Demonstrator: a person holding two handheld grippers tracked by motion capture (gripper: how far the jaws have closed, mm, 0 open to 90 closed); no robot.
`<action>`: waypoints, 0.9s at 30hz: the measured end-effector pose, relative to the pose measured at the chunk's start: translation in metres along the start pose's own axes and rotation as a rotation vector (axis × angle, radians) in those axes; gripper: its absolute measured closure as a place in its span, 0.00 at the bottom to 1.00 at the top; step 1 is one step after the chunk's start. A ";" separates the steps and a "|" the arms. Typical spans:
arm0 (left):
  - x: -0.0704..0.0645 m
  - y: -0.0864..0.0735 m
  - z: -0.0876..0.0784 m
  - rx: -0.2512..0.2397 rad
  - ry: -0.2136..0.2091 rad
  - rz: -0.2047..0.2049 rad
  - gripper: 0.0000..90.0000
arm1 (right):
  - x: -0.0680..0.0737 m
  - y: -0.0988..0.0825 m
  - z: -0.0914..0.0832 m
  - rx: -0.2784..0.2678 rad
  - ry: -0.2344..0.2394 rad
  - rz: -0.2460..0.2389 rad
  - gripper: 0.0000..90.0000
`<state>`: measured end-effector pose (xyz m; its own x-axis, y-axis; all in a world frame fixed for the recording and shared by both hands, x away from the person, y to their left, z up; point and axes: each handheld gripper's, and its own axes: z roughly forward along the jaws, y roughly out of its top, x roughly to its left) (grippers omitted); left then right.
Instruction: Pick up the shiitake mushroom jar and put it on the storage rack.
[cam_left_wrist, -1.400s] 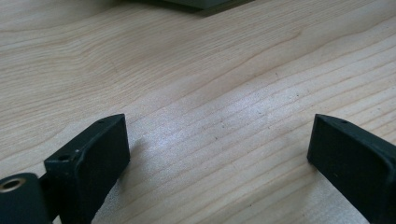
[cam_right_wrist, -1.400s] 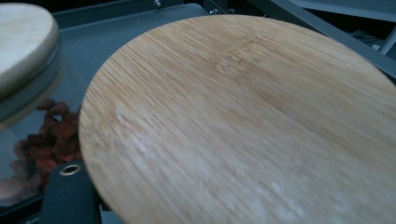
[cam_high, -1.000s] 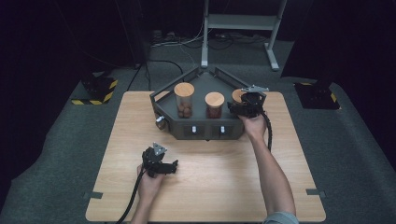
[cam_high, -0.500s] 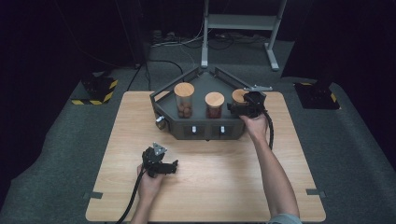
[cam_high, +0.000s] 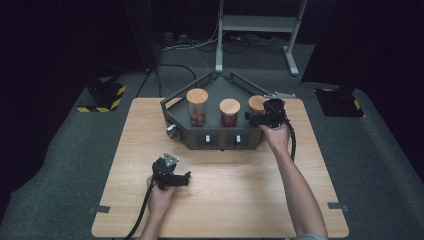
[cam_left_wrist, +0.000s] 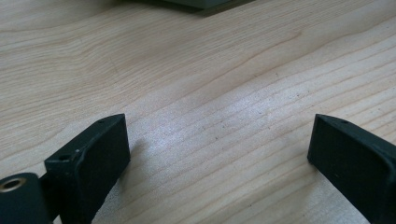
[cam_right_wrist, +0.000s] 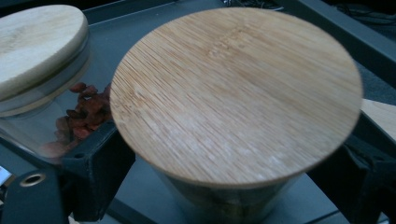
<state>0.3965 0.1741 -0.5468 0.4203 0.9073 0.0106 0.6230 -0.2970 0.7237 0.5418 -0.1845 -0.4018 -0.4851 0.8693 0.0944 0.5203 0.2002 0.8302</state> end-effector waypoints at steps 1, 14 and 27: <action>0.000 0.000 0.000 0.000 0.000 0.000 0.06 | 0.000 0.000 -0.001 -0.002 0.000 0.000 0.13; 0.000 0.000 0.000 0.000 0.000 0.000 0.06 | 0.000 -0.002 -0.010 -0.009 -0.013 -0.008 0.14; 0.000 0.000 0.000 0.000 0.000 0.000 0.06 | -0.003 -0.008 -0.020 -0.016 -0.012 -0.007 0.14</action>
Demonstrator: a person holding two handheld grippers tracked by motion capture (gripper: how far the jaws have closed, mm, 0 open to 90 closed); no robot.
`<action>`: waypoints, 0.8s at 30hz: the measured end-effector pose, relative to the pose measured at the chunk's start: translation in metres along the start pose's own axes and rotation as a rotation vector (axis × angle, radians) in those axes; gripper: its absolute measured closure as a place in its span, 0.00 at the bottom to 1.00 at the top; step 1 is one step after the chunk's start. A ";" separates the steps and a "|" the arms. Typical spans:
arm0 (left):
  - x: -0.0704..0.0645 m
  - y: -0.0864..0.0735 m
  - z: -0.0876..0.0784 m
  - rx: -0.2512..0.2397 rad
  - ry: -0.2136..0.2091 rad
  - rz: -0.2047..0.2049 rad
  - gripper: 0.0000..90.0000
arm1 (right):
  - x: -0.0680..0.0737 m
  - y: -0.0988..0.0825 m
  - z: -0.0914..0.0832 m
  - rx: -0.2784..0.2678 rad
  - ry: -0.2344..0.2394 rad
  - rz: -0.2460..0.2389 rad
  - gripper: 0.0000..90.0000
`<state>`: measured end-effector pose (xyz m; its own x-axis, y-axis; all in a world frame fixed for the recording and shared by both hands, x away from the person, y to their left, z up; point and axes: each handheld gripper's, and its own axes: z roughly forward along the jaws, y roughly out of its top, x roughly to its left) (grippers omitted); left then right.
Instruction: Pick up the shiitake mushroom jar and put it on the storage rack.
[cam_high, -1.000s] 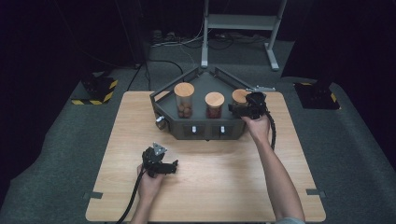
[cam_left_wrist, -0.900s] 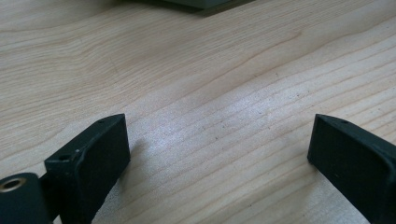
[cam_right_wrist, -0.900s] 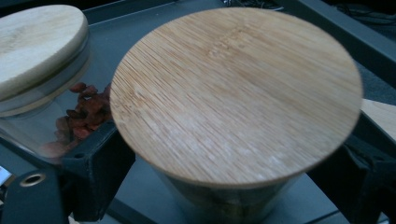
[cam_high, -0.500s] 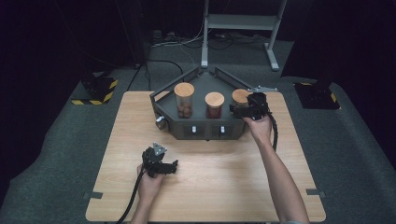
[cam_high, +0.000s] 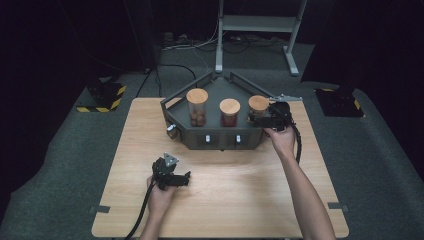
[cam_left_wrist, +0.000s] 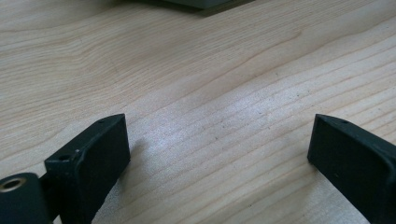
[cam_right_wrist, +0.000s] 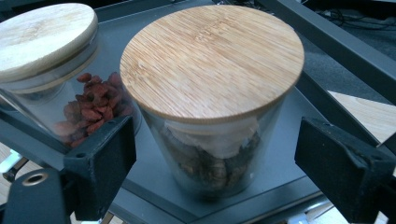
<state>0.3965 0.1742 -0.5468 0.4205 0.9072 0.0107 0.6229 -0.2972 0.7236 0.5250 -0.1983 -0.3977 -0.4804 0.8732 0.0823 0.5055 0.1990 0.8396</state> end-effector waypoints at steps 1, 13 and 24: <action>0.000 0.000 0.000 0.000 0.000 0.000 0.06 | 0.000 -0.001 -0.001 -0.003 -0.004 -0.004 0.14; 0.000 0.000 0.000 0.000 -0.001 -0.001 0.06 | -0.001 -0.009 -0.012 -0.008 -0.003 0.001 0.13; 0.000 0.000 0.000 0.000 -0.001 -0.001 0.06 | -0.002 -0.016 -0.022 -0.015 0.004 0.007 0.14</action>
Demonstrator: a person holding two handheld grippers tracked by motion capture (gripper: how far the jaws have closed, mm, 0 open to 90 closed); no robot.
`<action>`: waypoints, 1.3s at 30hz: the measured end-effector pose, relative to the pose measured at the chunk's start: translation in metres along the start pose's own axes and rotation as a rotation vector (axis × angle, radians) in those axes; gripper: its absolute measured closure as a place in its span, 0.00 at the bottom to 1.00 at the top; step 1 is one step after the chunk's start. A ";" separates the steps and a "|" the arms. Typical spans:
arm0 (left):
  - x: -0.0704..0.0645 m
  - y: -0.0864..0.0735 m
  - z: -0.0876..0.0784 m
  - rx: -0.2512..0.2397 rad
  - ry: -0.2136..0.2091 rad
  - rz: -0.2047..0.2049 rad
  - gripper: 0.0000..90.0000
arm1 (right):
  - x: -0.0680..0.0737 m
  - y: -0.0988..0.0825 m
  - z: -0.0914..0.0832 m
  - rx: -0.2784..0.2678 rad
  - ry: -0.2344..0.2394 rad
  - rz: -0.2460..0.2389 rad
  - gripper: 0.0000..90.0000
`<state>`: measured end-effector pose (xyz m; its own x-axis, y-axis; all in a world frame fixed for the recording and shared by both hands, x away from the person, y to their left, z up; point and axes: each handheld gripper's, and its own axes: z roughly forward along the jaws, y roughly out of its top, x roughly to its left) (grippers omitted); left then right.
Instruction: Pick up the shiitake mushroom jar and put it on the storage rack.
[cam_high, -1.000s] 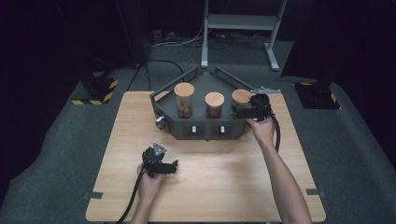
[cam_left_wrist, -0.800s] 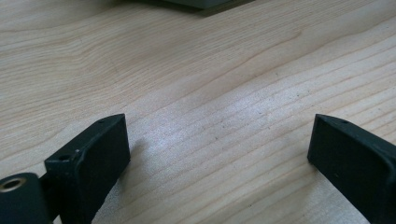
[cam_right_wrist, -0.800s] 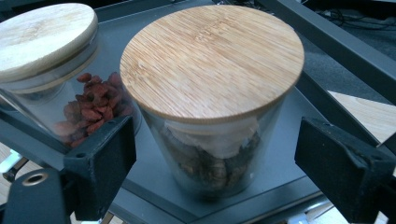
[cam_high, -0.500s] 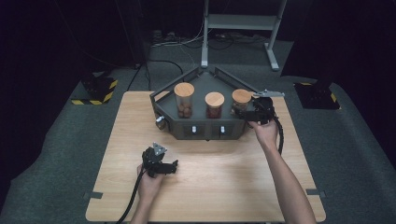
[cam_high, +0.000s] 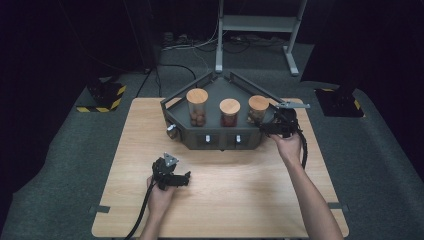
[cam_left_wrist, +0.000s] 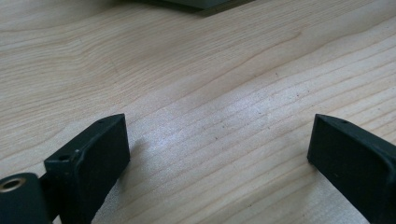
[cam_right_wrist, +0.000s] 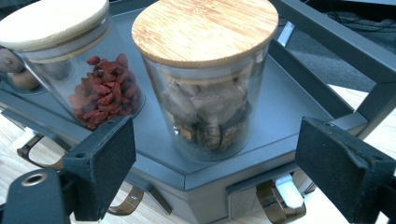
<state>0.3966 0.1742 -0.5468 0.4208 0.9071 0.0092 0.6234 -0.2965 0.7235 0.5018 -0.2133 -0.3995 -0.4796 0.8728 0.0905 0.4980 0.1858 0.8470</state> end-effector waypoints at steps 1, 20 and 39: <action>0.000 0.000 0.000 0.000 0.000 0.000 0.06 | 0.000 -0.001 -0.001 0.001 0.001 0.003 0.14; 0.000 0.000 0.000 0.000 0.000 0.000 0.06 | -0.004 -0.018 -0.018 -0.018 0.012 0.015 0.13; 0.000 0.000 0.000 0.000 0.000 0.000 0.06 | 0.000 -0.042 -0.033 -0.048 0.031 0.017 0.14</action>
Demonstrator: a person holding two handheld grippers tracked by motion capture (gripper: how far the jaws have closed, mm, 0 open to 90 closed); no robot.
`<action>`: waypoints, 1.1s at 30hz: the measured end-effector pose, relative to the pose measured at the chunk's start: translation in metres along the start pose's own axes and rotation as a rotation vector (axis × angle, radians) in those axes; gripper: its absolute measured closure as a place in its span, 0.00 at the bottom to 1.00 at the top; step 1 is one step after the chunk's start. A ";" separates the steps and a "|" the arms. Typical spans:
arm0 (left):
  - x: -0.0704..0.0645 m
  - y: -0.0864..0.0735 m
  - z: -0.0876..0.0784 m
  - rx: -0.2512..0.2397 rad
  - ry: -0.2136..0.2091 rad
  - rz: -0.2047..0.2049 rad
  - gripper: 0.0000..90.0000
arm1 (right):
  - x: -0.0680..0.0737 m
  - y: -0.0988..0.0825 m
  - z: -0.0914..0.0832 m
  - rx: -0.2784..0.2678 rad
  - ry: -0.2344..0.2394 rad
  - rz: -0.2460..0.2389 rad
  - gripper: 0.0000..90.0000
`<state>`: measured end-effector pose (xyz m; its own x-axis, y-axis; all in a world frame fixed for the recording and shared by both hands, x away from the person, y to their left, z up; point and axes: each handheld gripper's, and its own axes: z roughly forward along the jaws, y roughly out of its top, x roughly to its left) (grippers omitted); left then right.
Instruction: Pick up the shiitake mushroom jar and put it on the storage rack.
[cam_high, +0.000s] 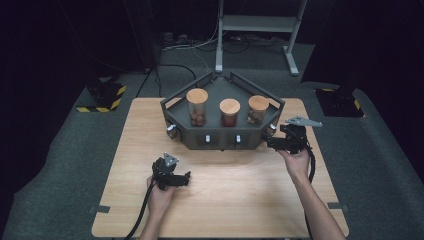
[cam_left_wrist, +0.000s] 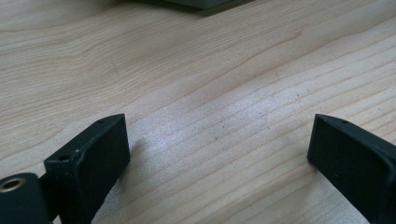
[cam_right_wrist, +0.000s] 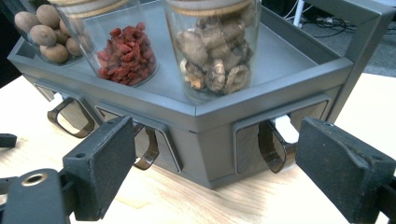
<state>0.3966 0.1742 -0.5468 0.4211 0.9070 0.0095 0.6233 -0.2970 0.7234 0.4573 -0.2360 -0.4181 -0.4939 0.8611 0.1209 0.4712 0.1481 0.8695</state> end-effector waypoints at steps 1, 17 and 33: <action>0.000 0.000 0.000 0.000 0.000 0.000 0.06 | 0.000 -0.002 -0.001 0.000 0.001 0.002 0.14; 0.000 0.000 0.000 0.000 0.000 0.000 0.06 | -0.002 -0.023 -0.007 -0.015 -0.003 0.026 0.14; 0.000 0.000 0.000 0.000 0.000 -0.001 0.06 | -0.002 -0.036 -0.006 -0.009 -0.011 0.033 0.14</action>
<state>0.3965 0.1742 -0.5468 0.4206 0.9072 0.0092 0.6234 -0.2964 0.7236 0.4373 -0.2462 -0.4464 -0.4702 0.8706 0.1449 0.4805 0.1148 0.8695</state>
